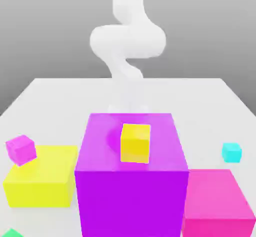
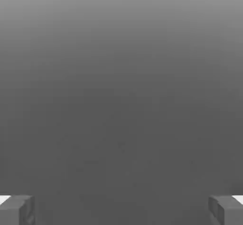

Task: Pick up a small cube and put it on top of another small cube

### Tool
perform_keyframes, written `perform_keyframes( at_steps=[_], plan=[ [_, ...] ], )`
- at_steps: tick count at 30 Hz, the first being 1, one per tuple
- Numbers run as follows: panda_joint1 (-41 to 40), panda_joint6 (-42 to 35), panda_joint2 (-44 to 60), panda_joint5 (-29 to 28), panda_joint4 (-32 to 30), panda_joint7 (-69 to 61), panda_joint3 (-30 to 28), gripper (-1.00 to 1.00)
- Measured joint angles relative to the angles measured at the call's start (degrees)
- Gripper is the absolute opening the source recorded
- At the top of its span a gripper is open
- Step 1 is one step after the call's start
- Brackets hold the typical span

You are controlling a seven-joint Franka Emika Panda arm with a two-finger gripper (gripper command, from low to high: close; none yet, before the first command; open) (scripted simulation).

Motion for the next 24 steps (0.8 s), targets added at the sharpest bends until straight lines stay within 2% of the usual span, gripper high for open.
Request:
perform_keyframes(
  at_steps=[18,22,24],
  plan=[
    [22.72,22.0,37.84,-6.79,-18.05,-15.95,20.16,0.0],
    [27.64,26.83,46.03,-8.88,-21.6,-18.66,22.82,0.0],
    [29.42,29.23,49.64,-12.31,-21.48,-16.67,20.97,0.0]
  ],
)
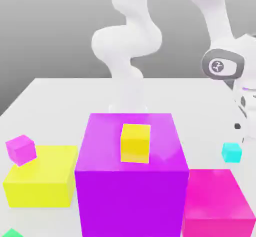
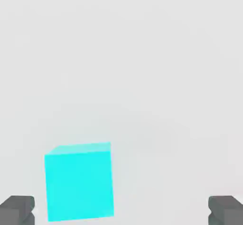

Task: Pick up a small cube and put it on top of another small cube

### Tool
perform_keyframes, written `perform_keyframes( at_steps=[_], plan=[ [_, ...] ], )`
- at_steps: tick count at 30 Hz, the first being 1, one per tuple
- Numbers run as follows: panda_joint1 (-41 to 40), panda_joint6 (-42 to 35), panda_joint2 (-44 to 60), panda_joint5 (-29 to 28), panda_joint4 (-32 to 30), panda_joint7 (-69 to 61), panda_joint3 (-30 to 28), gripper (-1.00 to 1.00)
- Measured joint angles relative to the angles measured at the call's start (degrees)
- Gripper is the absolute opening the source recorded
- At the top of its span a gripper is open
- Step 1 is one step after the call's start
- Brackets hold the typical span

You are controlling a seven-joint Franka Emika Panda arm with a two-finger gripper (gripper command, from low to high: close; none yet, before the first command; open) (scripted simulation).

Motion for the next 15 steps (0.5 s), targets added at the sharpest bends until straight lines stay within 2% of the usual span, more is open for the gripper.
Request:
perform_keyframes(
  at_steps=[6,7,13,15],
  plan=[
    [10.07,7.34,10.01,-11.0,2.35,8.21,-12.33,0.0],
    [11.1,8.0,10.86,-11.81,2.56,8.84,-13.53,-1.0],
    [11.58,8.33,11.29,-12.24,2.65,9.17,-14.1,-1.0],
    [9.75,7.04,9.56,-10.44,2.21,7.81,-11.86,-1.0]
  ],
)
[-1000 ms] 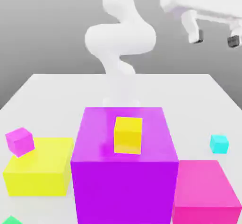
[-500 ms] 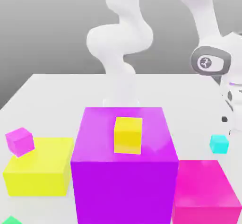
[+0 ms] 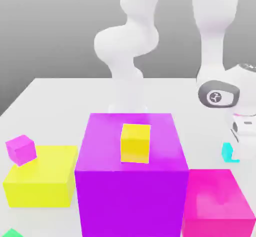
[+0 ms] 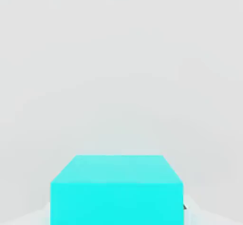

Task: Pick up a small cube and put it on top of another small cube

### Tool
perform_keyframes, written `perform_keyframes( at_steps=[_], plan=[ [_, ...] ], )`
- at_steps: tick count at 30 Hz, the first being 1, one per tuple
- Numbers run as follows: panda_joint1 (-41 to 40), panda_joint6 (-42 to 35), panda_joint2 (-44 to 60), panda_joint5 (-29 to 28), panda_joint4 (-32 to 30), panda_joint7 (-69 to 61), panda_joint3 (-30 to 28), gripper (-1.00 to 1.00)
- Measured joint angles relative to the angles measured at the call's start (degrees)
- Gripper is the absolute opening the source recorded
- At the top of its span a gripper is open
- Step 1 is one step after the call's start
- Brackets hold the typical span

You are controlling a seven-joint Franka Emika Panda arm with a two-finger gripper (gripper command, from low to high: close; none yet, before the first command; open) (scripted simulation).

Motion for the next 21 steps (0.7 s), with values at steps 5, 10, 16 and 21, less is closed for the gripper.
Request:
perform_keyframes(
  at_steps=[5,10,16,21],
  plan=[
    [-5.42,-5.67,-7.95,10.27,-2.07,-7.8,7.74,-1.0],
    [-11.09,-14.91,-14.88,16.03,0.34,-9.33,5.98,-1.0],
    [-23.42,-29.78,-21.51,18.21,8.71,-4.11,0.51,-1.0],
    [-30.43,-42.22,-27.11,20.78,15.81,-0.16,-5.22,-1.0]
  ],
)
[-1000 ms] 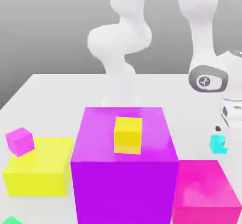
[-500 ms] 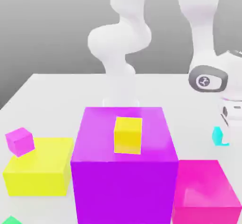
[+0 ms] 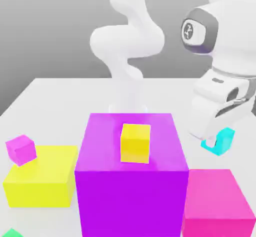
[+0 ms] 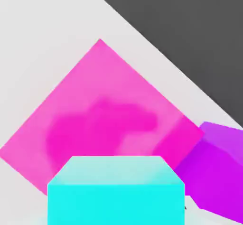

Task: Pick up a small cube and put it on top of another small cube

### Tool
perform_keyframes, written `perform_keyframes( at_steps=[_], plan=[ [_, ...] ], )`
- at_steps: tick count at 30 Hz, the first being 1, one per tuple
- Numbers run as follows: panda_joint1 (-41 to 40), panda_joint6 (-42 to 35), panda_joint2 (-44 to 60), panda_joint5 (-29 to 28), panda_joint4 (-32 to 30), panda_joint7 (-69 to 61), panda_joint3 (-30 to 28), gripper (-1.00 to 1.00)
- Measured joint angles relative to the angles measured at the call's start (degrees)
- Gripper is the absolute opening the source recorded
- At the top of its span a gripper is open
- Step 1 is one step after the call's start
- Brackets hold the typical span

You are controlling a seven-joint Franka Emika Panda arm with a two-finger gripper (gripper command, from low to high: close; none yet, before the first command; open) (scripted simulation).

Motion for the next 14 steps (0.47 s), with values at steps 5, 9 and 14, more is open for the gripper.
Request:
perform_keyframes(
  at_steps=[5,9,14],
  plan=[
    [-7.14,-11.66,-5.27,2.36,6.63,3.95,-6.65,-1.0],
    [-8.58,-5.79,-3.26,2.88,2.79,4.49,-7.62,1.0],
    [-8.58,-5.79,-3.26,2.89,2.79,4.49,-7.62,1.0]
  ],
)
